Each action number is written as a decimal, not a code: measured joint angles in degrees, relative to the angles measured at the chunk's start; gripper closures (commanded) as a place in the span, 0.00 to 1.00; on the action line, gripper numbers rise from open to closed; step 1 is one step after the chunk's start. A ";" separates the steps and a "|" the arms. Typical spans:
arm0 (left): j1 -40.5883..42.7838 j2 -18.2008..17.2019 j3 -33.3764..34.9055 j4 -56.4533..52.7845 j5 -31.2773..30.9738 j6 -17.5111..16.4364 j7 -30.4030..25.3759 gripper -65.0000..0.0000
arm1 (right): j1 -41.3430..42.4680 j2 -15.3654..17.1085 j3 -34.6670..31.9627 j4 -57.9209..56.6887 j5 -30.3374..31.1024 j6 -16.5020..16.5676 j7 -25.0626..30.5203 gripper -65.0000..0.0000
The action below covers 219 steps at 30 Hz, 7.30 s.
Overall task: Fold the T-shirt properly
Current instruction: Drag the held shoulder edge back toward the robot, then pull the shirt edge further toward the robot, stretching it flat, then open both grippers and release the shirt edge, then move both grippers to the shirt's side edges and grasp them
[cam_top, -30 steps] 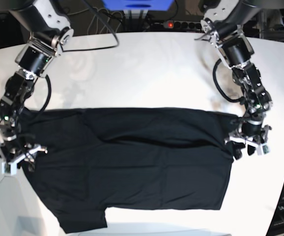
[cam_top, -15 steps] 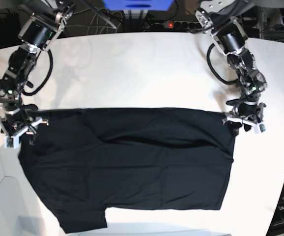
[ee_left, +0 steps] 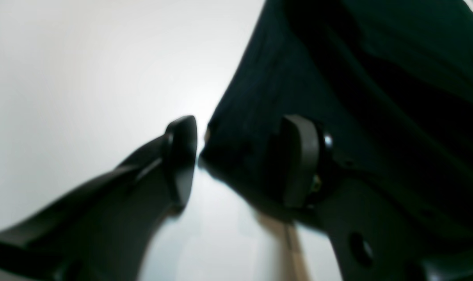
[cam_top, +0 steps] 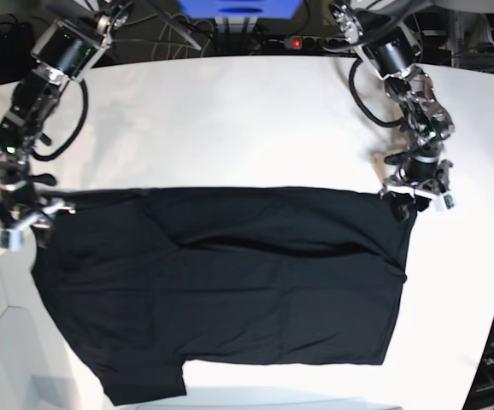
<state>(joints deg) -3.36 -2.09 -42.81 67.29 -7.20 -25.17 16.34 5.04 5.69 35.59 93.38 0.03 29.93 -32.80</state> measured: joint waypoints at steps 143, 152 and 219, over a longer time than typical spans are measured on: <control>35.87 1.64 -16.22 36.17 -28.22 0.42 21.00 0.66 | -20.76 -5.53 21.09 5.33 -0.52 4.76 4.85 0.63; 23.04 -0.37 -18.23 37.27 -26.32 0.31 21.73 0.66 | -12.59 -1.81 8.39 6.03 -0.68 4.74 4.96 0.44; -26.25 -16.15 19.34 -38.45 1.81 1.14 -7.82 0.30 | 22.97 6.05 -10.49 -51.28 -12.76 4.09 16.37 1.00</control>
<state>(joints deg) -29.61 -18.24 -23.46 28.84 -5.39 -24.03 8.51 28.01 11.75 25.10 42.11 -12.73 34.02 -16.43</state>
